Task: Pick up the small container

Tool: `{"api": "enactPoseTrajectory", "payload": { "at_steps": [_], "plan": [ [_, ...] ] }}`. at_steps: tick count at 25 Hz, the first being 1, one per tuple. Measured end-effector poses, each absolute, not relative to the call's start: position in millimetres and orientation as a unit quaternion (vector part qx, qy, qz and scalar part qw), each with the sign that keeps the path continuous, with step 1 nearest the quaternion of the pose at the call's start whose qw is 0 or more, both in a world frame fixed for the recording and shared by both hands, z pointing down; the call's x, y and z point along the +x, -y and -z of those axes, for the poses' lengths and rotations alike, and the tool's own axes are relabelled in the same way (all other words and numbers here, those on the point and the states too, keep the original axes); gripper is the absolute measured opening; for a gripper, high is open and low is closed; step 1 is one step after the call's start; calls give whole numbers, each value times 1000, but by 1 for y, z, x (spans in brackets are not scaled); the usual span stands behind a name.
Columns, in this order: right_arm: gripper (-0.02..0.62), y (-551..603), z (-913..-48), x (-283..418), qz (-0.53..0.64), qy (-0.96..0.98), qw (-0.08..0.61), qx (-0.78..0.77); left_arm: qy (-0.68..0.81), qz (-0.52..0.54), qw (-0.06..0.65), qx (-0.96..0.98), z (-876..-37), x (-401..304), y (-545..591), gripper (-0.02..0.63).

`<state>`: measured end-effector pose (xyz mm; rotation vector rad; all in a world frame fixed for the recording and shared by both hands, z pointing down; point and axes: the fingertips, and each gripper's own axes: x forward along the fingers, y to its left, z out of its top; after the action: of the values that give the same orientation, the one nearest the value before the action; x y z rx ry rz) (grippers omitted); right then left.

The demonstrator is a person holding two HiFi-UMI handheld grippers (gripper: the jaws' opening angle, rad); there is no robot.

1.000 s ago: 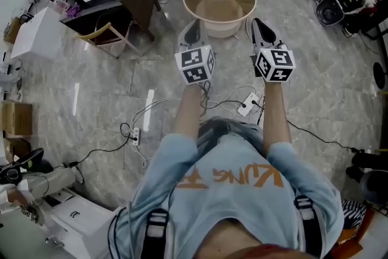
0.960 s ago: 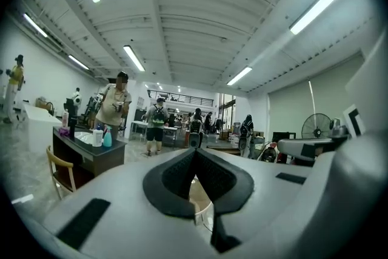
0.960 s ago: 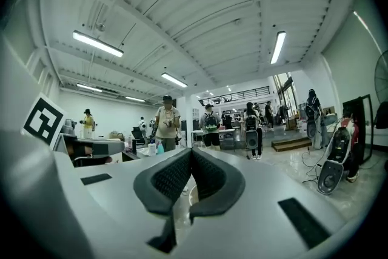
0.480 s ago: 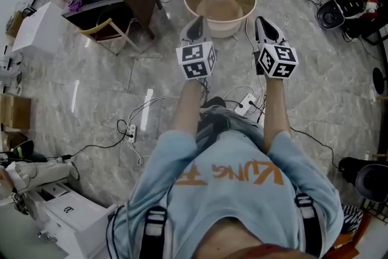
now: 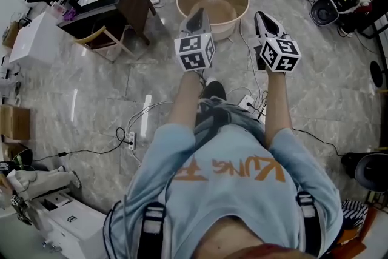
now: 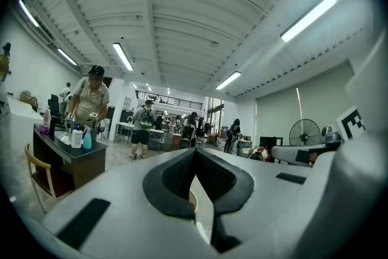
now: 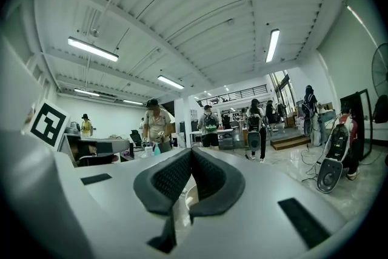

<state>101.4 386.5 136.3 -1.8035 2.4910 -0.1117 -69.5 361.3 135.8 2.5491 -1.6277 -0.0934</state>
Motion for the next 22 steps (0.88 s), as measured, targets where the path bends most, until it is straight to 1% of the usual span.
{"api": "enactPoseTrajectory", "payload": {
  "at_steps": [4,8,12,16,20,22],
  "plan": [
    [12,-370,-134,110,16,-813,23,-582,537,40,59,841,-141,-66,-341,23],
    [12,-321,-132,118,14,-811,36,-583,555,41,53,829,-139,-79,-291,23],
    [12,-250,-133,110,-2,-809,47,-585,561,46,33,826,-131,-86,-223,23],
    [12,-173,-132,105,-4,-815,52,-576,557,42,39,828,-136,-80,-144,23],
    [12,-93,-143,100,-3,-824,21,-567,564,8,64,823,-159,-79,-64,23],
    [12,-49,-149,99,-3,-828,16,-561,563,-8,66,824,-171,-75,-17,23]
  ]
}}
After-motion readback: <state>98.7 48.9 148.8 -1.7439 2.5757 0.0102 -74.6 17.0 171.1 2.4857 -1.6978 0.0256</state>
